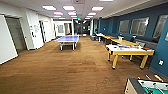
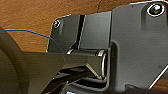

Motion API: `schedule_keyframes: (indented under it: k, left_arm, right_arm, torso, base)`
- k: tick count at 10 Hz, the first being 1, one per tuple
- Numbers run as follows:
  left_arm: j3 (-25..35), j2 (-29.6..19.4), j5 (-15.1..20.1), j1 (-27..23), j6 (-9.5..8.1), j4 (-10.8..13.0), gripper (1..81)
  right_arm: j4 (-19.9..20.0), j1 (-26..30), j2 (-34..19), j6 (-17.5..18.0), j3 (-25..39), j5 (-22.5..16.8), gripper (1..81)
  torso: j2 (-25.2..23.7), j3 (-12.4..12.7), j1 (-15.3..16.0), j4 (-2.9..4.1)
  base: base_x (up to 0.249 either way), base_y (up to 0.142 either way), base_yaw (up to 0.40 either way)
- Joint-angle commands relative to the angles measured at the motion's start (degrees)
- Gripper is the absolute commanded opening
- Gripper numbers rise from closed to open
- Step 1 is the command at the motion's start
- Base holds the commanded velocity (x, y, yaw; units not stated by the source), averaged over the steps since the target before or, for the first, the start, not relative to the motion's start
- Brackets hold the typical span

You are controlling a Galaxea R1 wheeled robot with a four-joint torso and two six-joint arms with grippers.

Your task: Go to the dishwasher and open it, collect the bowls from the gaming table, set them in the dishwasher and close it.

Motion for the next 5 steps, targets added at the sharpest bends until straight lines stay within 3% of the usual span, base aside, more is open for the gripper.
schedule_keyframes:
  k: [1, 5]
  left_arm:
    - [-0.3, -0.1, 2.5, -2.1, 0.08, 0.3, 81.1]
    - [-0.3, 0.0, 2.6, -2.2, 0.08, 0.3, 81.1]
  right_arm:
    - [-0.4, 2.8, 0.0, -0.1, 0.7, -2.3, 81.1]
    - [-0.4, 2.7, 0.2, -0.1, 0.7, -2.3, 81.1]
  torso:
    - [0.0, 0.0, 0.0, 0.00]
    - [0.0, 0.0, 0.0, 0.00]
  base:
    - [0.196, 0.000, 0.000]
    - [0.196, 0.000, 0.000]
